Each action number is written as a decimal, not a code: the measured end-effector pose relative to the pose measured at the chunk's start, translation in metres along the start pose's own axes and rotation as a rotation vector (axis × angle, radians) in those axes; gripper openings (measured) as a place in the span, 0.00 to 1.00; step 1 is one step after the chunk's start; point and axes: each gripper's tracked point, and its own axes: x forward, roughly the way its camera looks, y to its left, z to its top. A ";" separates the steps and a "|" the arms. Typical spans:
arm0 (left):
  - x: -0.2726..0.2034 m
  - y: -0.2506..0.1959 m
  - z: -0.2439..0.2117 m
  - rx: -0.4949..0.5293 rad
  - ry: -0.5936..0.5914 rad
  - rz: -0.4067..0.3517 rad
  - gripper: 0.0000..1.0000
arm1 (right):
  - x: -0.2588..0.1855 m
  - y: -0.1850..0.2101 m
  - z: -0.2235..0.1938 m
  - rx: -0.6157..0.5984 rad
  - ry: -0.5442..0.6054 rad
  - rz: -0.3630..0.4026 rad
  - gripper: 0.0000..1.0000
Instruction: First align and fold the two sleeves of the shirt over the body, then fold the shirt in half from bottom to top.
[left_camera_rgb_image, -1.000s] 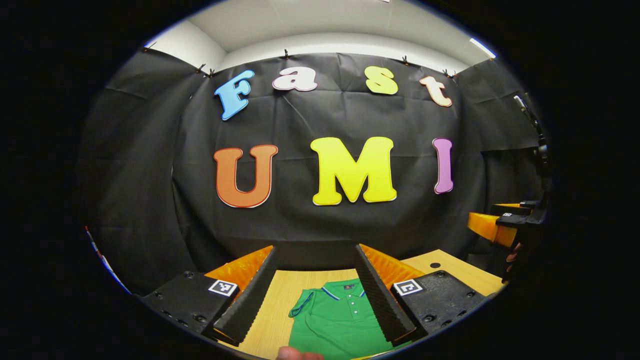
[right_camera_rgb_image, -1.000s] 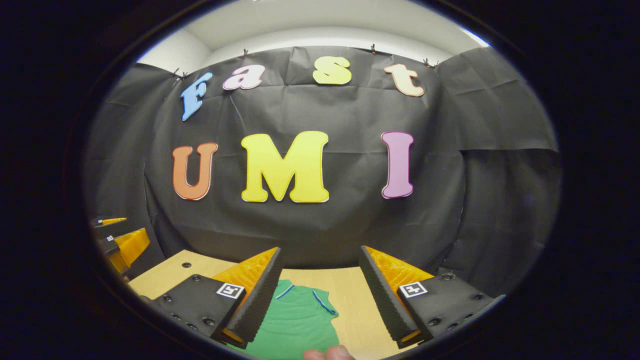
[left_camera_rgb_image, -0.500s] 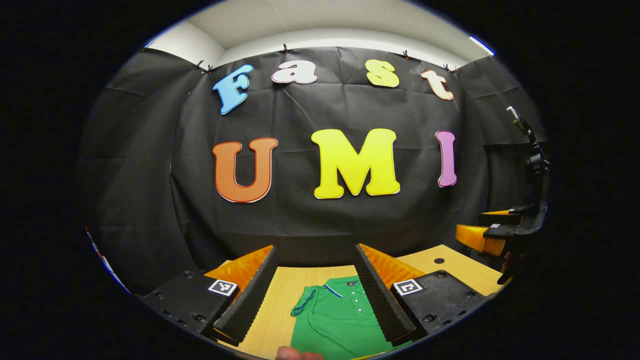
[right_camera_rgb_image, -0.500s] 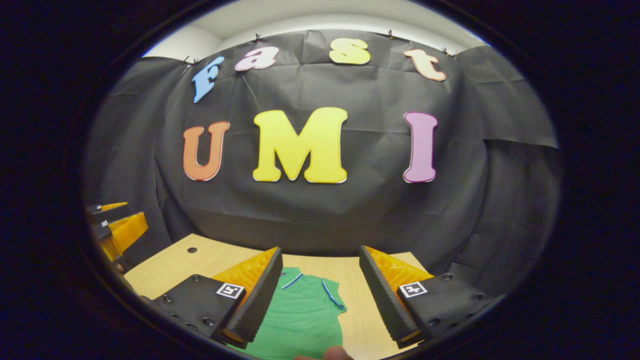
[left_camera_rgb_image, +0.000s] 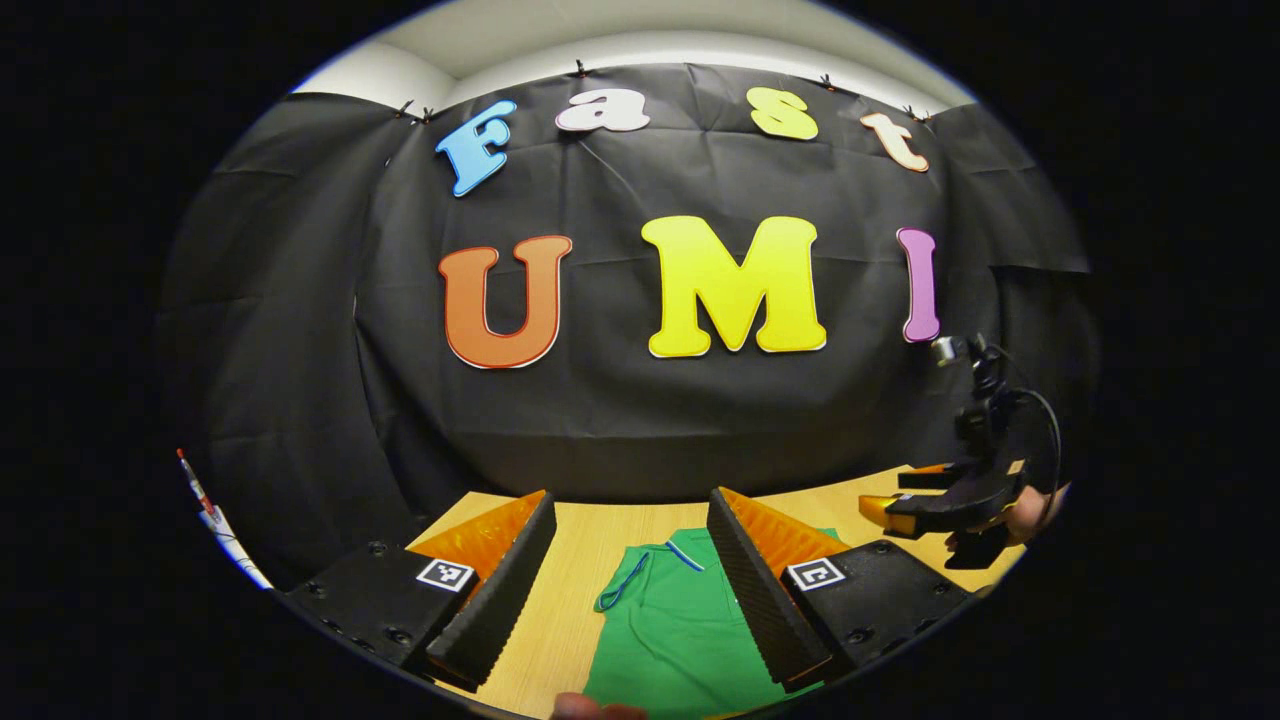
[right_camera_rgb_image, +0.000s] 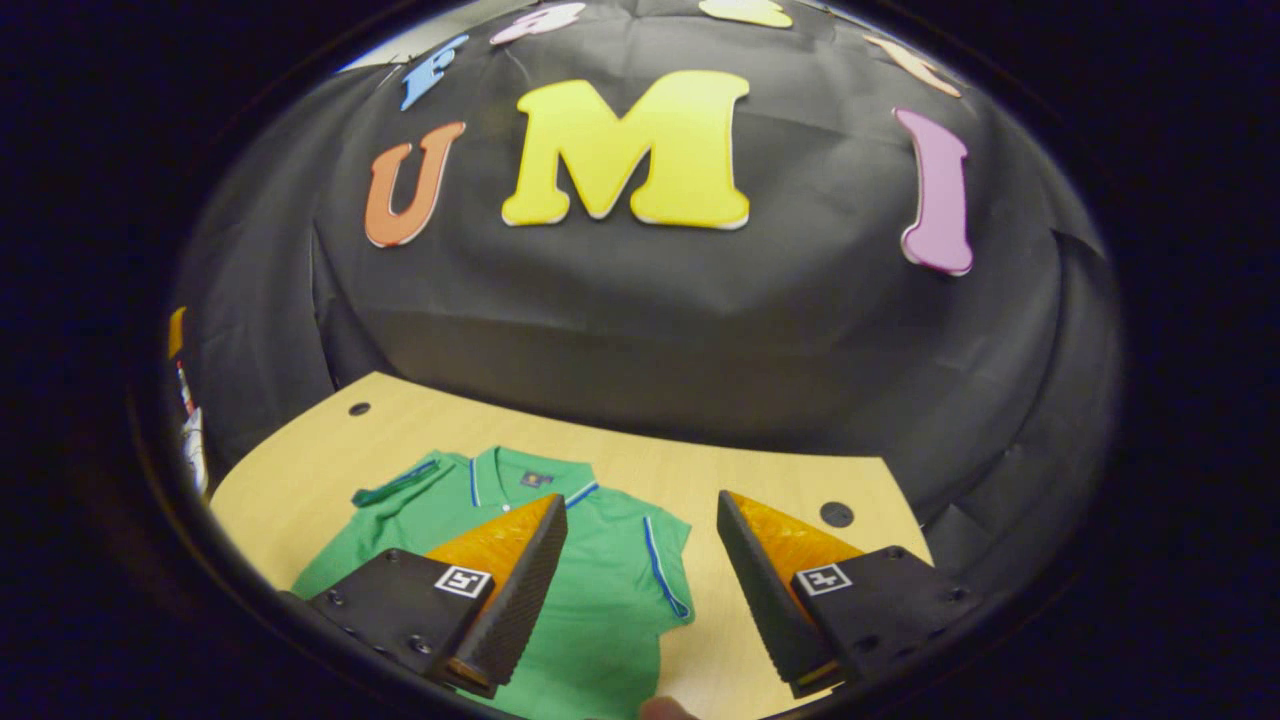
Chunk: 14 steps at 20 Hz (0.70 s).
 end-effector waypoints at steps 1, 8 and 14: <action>0.001 -0.001 0.001 0.006 0.000 0.000 0.98 | 0.016 -0.001 -0.014 0.004 0.039 0.015 0.92; 0.012 -0.007 -0.014 0.006 0.049 0.037 1.00 | 0.098 -0.026 -0.080 0.017 0.176 -0.016 0.83; 0.015 -0.011 -0.023 -0.007 0.073 0.064 1.00 | 0.123 -0.035 -0.092 0.023 0.218 -0.024 0.72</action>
